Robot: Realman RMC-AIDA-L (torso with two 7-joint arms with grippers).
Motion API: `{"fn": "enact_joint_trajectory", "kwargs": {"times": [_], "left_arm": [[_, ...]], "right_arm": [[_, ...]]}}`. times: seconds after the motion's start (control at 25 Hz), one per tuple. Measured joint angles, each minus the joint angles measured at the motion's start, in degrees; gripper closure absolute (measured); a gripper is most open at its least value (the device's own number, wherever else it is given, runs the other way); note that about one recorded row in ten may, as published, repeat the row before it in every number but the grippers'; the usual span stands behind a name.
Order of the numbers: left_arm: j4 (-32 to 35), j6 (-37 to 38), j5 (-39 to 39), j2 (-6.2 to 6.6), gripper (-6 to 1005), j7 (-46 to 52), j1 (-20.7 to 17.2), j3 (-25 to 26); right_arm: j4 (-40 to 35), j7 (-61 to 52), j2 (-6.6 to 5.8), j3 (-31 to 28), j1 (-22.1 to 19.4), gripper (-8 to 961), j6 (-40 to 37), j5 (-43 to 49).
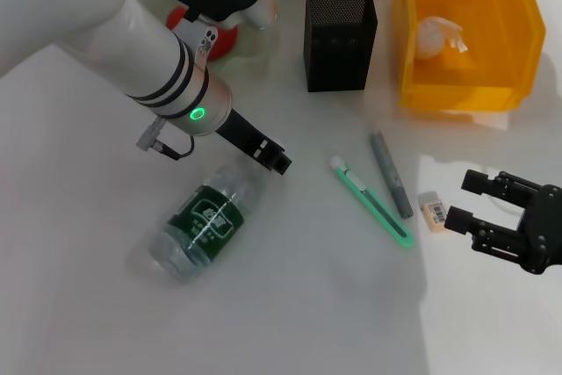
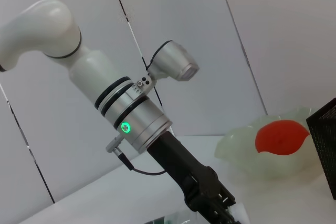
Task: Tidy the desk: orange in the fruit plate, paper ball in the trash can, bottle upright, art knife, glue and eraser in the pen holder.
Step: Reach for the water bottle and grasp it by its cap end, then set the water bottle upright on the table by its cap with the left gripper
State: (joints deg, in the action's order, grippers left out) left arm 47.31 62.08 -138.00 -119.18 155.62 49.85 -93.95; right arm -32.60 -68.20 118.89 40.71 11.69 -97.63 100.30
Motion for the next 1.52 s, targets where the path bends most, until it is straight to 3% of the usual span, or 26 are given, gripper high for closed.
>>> {"fn": "enact_joint_trajectory", "kwargs": {"times": [0.4, 0.52, 0.72, 0.8, 0.84, 1.12, 1.16, 1.32, 1.52], "left_arm": [[5.6, 1.4, -0.1, 0.02, 544, -2.1, -2.6, -1.1], [13.4, 3.9, 2.4, 0.28, 550, -5.3, -7.1, -0.2], [23.1, 9.2, 11.4, 0.55, 550, -14.8, -14.5, 8.0], [23.3, 10.1, 13.1, 0.58, 550, -16.7, -15.2, 9.6], [23.4, 12.1, 17.8, 0.62, 550, -22.6, -17.1, 13.7], [22.3, 13.4, 32.9, 0.61, 549, -39.5, -24.4, 22.4], [21.8, 13.1, 37.7, 0.57, 549, -44.3, -26.8, 24.5], [18.8, 13.2, 44.9, 0.62, 549, -51.4, -29.1, 26.4], [9.5, 15.1, 55.4, 0.68, 549, -63.7, -30.1, 28.3]], "right_arm": [[0.0, 0.0, 0.03, -0.3, -0.1, 230, -0.3, 0.0], [0.0, 0.0, 0.02, -0.3, -0.1, 230, -0.3, 0.0], [1.0, 0.0, 0.01, -0.3, -0.1, 230, -0.4, 0.0], [1.4, 0.0, -0.03, -0.3, 0.1, 230, -0.4, 0.0], [1.4, 0.0, -0.06, -0.3, 0.2, 230, -0.4, 0.0], [1.4, 0.0, -0.01, -0.3, 0.4, 231, -0.5, 0.0], [1.4, 0.0, 0.0, -0.3, 0.4, 231, -0.5, 0.0], [1.5, 0.0, 0.01, -0.3, 0.4, 231, -0.5, -0.1], [1.9, 0.0, 0.06, -0.3, 0.9, 231, -0.5, -0.4]]}}
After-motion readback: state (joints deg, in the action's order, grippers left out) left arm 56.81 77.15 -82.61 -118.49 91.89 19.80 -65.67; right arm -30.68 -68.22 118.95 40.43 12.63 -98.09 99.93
